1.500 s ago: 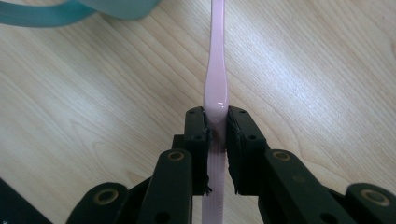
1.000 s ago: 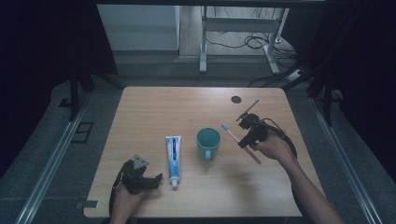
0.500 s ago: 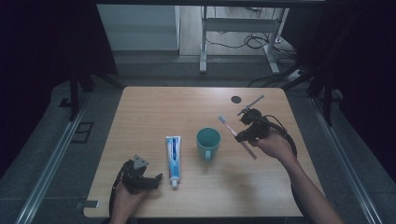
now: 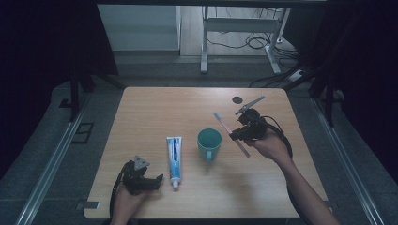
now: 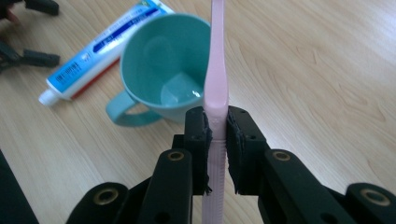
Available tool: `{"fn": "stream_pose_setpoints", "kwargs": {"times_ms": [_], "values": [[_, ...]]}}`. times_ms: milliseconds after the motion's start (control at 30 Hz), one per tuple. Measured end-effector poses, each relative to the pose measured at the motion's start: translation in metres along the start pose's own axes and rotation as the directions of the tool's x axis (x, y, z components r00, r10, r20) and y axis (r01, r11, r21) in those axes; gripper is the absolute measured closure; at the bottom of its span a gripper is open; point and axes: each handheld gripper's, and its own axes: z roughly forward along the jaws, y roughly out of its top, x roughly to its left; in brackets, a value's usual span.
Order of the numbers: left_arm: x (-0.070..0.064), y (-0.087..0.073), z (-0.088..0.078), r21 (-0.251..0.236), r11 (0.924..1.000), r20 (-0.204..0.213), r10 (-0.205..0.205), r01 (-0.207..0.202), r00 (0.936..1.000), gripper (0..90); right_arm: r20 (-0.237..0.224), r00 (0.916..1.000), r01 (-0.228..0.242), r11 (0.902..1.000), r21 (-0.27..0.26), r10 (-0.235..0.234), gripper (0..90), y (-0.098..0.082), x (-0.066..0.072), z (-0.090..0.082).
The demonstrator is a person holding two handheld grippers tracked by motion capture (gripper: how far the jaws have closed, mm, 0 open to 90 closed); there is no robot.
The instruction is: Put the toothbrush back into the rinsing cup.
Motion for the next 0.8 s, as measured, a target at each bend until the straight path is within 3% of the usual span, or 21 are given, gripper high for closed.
{"fn": "stream_pose_setpoints", "kwargs": {"times_ms": [367, 800], "values": [[0.000, 0.000, 0.000, -0.001, 1.0000, 0.000, -0.001, 0.001, 1.0000, 4.6, -0.005, 0.9998, 0.017, 0.9951, -0.097, -0.017, 78.4, 0.010, 0.009, 0.002], [0.000, 0.000, 0.000, -0.004, 1.0000, 0.000, -0.004, 0.004, 1.0000, 4.6, -0.010, 0.9996, 0.022, 0.9844, -0.175, -0.024, 78.4, 0.018, 0.014, 0.008]]}}
